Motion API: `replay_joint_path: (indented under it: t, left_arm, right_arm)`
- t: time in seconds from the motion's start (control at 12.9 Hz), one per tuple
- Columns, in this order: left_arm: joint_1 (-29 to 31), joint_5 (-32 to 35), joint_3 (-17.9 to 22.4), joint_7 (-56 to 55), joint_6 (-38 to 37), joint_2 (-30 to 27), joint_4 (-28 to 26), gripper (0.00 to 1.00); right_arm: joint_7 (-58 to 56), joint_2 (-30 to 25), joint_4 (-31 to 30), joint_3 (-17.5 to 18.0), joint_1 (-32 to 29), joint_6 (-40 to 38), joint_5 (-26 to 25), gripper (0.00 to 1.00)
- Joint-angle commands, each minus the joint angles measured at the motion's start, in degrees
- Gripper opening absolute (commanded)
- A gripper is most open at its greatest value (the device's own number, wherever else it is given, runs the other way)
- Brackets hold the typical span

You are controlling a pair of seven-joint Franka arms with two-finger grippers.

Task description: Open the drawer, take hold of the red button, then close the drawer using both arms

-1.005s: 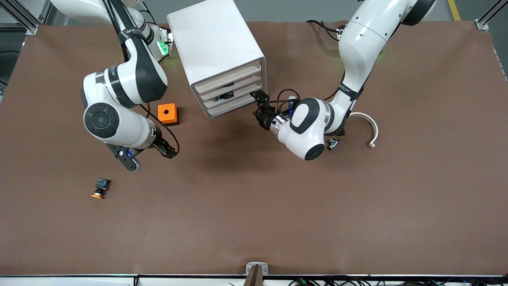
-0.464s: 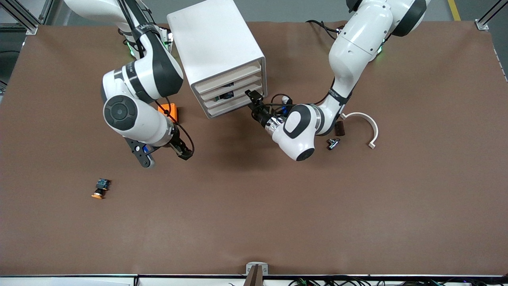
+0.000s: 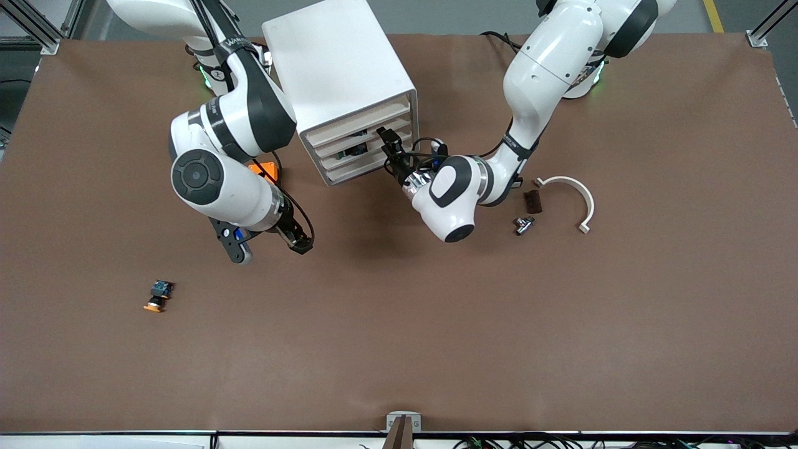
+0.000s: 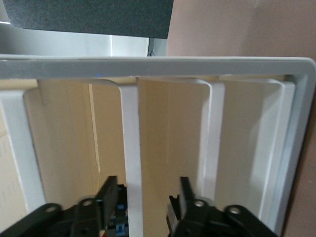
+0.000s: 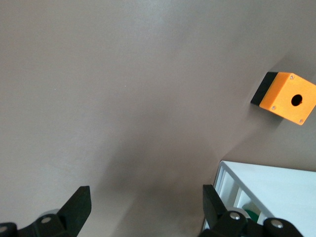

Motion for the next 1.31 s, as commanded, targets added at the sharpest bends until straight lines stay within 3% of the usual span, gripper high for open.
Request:
replay_joint_path:
  t: [0.0, 0.08, 0.15, 0.54, 0.93, 1.01, 1.08, 1.24]
  left_arm:
    - [-0.7, -1.2, 0.1, -0.9, -0.7, 0.3, 0.6, 0.28]
    - [-0.6, -1.2, 0.1, -0.8, -1.0, 0.3, 0.4, 0.09]
    - [-0.4, -1.2, 0.2, -0.8, -1.3, 0.5, 0.4, 0.0]
    - [4.6, -0.3, 0.8, 0.0, -2.0, 0.2, 1.1, 0.0]
    - [11.7, -0.3, 1.1, 8.4, -1.4, 1.4, 5.7, 0.02]
    - [11.9, -0.4, 1.1, 9.1, -0.8, 1.4, 5.9, 0.07]
    - [12.3, -0.5, 1.1, 9.2, -0.6, 1.3, 6.0, 0.22]
    - [13.2, -0.3, 1.1, 9.3, -0.7, 0.7, 6.0, 0.68]
  right_arm:
    - [3.5, 0.8, 2.0, -0.4, 1.6, 0.7, 1.5, 1.0]
    - [4.6, 0.7, 2.1, -0.4, 2.2, 0.9, 1.5, 1.0]
    - [5.4, 0.7, 2.1, -0.4, 2.5, 1.3, 1.5, 1.0]
    - [7.7, 0.7, 2.7, -0.2, 3.1, 1.5, 1.7, 1.0]
    - [10.2, 0.5, 3.4, -0.2, 4.3, 1.6, 2.8, 1.0]
    - [10.4, 0.5, 3.5, -0.2, 4.8, 1.6, 2.8, 1.0]
    - [10.6, 0.5, 3.5, -0.2, 5.6, 1.7, 2.7, 1.0]
    - [13.2, 0.5, 3.0, -0.3, 6.6, 3.9, 2.8, 1.0]
